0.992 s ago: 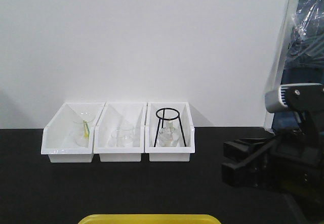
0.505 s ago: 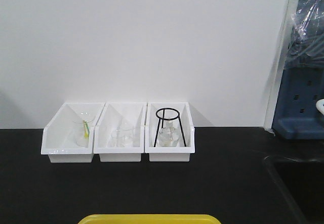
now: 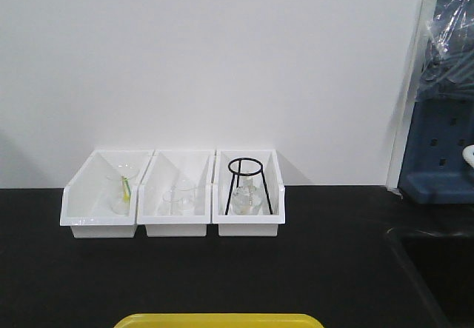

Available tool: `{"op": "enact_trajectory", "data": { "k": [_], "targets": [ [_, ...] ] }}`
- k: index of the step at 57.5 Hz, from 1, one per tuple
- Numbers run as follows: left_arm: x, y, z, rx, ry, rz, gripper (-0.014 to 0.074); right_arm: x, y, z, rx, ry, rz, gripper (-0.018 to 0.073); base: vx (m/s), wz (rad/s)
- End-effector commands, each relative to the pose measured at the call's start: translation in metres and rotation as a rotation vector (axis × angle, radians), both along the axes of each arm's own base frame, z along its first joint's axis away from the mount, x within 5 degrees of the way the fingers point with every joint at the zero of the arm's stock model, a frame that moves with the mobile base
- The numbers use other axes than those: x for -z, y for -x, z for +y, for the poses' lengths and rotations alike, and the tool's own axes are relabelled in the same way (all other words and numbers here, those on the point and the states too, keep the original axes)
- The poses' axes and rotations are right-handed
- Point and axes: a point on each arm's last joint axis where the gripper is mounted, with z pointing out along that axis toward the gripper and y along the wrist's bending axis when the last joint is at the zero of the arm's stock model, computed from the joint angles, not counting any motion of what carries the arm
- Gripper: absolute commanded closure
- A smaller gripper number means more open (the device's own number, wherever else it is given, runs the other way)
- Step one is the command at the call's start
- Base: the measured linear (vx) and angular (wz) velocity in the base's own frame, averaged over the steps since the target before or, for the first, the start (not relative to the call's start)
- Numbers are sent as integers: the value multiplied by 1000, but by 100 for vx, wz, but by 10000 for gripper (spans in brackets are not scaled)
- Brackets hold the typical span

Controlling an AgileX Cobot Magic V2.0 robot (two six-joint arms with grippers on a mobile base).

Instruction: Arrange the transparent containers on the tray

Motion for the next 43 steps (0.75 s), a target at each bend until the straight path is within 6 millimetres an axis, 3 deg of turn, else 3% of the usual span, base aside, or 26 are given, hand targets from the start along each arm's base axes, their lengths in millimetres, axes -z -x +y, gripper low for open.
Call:
{"op": "enact_trajectory", "data": {
  "k": [1, 43],
  "targets": [
    [4, -1, -1, 8, 11, -60, 600, -5, -2, 0, -2, 12, -72, 572, 0, 0],
    [4, -1, -1, 8, 11, -60, 600, -4, -2, 0, -2, 14, -68, 572, 0, 0]
  ]
}}
